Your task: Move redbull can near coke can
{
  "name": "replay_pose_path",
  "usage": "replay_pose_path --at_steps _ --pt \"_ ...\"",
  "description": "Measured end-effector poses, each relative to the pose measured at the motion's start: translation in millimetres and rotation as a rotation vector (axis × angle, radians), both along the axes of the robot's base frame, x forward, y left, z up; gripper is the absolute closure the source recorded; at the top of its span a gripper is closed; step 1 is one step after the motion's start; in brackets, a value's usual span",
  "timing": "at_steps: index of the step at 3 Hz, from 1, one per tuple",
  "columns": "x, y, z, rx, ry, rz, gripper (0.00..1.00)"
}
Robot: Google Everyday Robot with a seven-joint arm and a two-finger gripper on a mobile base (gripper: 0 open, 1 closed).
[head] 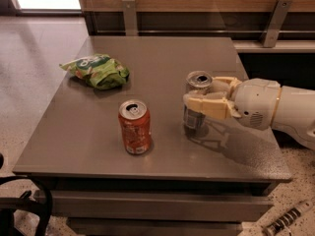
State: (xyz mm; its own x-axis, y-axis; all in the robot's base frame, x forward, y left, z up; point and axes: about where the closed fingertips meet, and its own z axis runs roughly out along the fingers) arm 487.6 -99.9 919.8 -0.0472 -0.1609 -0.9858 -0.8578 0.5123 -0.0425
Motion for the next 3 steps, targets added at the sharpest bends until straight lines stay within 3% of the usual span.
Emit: replay_pose_path --at_steps 3 --pt "-11.0 12.3 -22.8 0.034 0.01 0.001 1.0"
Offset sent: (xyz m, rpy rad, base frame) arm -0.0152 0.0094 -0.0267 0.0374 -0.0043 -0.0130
